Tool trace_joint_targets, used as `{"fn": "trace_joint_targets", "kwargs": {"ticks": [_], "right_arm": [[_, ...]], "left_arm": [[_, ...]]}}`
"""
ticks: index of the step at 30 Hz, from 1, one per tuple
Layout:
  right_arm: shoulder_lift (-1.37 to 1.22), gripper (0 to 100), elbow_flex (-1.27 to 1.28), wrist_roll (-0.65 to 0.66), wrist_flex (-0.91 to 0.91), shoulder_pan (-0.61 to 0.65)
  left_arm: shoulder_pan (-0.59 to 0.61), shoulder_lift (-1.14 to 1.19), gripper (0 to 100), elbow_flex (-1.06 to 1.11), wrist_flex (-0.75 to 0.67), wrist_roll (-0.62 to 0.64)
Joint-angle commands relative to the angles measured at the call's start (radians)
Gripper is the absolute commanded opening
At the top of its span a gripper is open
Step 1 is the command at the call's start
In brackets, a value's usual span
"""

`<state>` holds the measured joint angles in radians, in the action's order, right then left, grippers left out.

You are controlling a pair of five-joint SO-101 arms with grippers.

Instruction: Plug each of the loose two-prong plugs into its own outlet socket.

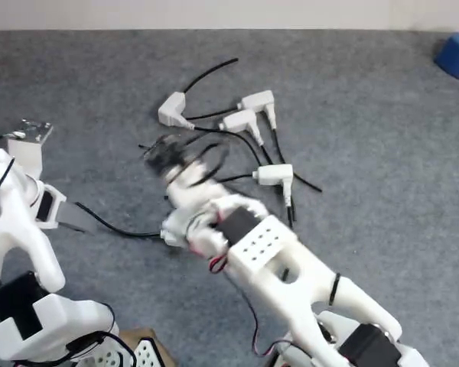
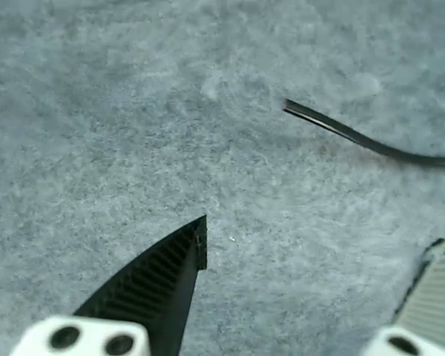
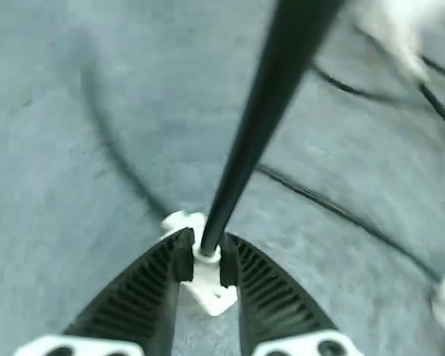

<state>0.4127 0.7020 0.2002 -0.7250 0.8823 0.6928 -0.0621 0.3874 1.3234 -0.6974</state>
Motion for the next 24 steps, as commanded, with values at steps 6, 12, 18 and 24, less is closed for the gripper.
{"fn": "trace_joint_targets", "kwargs": {"ticks": [6, 12, 18, 24], "right_arm": [[0.041, 0.6, 0.002, 0.186, -0.001, 0.065], [0.051, 0.6, 0.084, 0.448, -0.024, 0.088], [0.051, 0.6, 0.090, 0.465, 0.022, 0.054], [0.079, 0.6, -0.008, -0.244, 0.054, -0.160]], "left_arm": [[-0.010, -0.008, 42, 0.005, -0.014, -0.046], [-0.016, -0.004, 42, 0.007, -0.017, -0.046], [-0.016, -0.004, 42, 0.007, -0.017, -0.048], [-0.044, -0.004, 42, 0.007, -0.017, -0.048]]}}
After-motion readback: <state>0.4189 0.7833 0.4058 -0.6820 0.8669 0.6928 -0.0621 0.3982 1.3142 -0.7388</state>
